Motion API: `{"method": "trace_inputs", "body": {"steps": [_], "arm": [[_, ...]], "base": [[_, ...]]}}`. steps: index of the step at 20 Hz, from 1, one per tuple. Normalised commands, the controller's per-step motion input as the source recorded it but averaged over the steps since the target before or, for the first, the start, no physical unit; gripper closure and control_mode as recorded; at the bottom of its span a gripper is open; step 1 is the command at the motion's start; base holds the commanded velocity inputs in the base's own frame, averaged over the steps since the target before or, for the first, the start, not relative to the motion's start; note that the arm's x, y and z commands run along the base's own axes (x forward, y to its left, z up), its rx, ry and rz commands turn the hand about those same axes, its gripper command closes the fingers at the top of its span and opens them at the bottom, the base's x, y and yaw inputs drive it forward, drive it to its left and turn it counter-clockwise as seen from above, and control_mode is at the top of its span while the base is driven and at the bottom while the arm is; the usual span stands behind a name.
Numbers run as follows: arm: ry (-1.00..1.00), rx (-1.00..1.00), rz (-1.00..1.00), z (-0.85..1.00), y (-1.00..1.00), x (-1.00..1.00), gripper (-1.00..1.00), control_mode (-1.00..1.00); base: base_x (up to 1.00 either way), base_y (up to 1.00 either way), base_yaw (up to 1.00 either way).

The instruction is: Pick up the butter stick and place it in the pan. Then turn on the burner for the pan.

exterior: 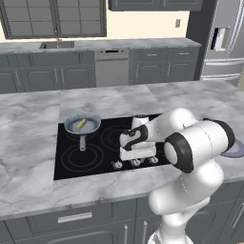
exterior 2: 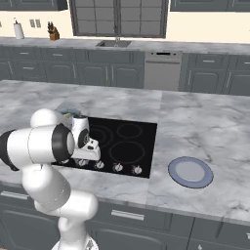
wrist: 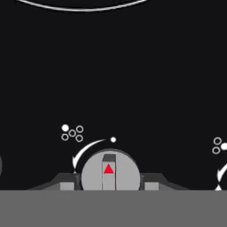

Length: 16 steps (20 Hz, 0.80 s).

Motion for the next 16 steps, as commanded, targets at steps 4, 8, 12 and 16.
{"method": "trace_inputs", "body": {"steps": [4,8,12,16], "arm": [[0.00,0.00,0.23,-0.13,0.00,0.00,1.00,-1.00],[0.00,0.00,0.24,-0.20,-0.02,0.00,1.00,-1.00],[0.00,0.05,0.21,-0.29,-0.04,0.00,1.00,-1.00],[0.00,0.07,0.23,-0.30,-0.06,0.00,1.00,-1.00]], "base": [[0.00,0.00,0.00],[0.00,0.00,0.00],[0.00,0.00,0.00],[0.00,0.00,0.00]]}}
